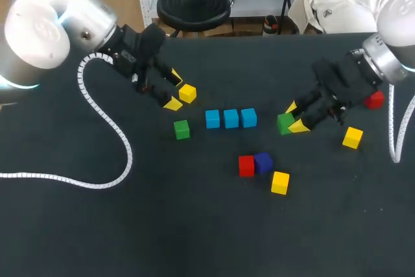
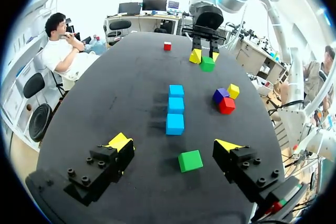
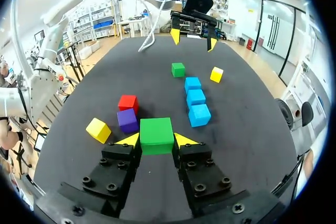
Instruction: Place the blue cubes, place green cubes on the blue cubes, place the yellow cubes on the green cubes, then place the red cubes on the yellow cubes, and place purple cube on the red cubes.
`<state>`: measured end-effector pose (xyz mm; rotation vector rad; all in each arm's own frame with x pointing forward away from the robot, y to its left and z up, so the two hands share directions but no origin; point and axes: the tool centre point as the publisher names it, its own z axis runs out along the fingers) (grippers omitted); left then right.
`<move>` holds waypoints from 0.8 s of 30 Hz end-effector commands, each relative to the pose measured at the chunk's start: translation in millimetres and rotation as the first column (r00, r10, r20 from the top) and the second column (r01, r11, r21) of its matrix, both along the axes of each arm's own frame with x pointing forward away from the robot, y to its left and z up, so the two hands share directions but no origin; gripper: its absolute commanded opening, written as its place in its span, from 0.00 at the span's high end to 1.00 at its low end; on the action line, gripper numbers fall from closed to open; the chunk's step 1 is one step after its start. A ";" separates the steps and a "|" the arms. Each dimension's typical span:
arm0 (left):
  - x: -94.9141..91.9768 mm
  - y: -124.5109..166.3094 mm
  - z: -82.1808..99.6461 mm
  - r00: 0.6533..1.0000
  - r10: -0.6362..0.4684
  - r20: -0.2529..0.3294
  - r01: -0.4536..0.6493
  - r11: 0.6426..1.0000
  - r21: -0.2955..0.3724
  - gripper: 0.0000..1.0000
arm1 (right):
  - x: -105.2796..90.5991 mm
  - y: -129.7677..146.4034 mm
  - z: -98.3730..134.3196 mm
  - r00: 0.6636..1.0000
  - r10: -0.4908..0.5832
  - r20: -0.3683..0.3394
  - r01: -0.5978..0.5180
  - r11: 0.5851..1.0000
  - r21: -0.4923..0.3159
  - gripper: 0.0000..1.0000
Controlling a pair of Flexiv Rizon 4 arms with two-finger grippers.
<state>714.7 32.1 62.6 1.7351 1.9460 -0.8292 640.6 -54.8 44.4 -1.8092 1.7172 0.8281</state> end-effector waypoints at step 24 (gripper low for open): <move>1.3 -0.3 0.0 1.000 -0.001 -0.002 0.001 1.000 0.003 0.00 | -10.5 47.3 38.3 0.995 -0.054 0.087 0.051 0.998 0.039 1.00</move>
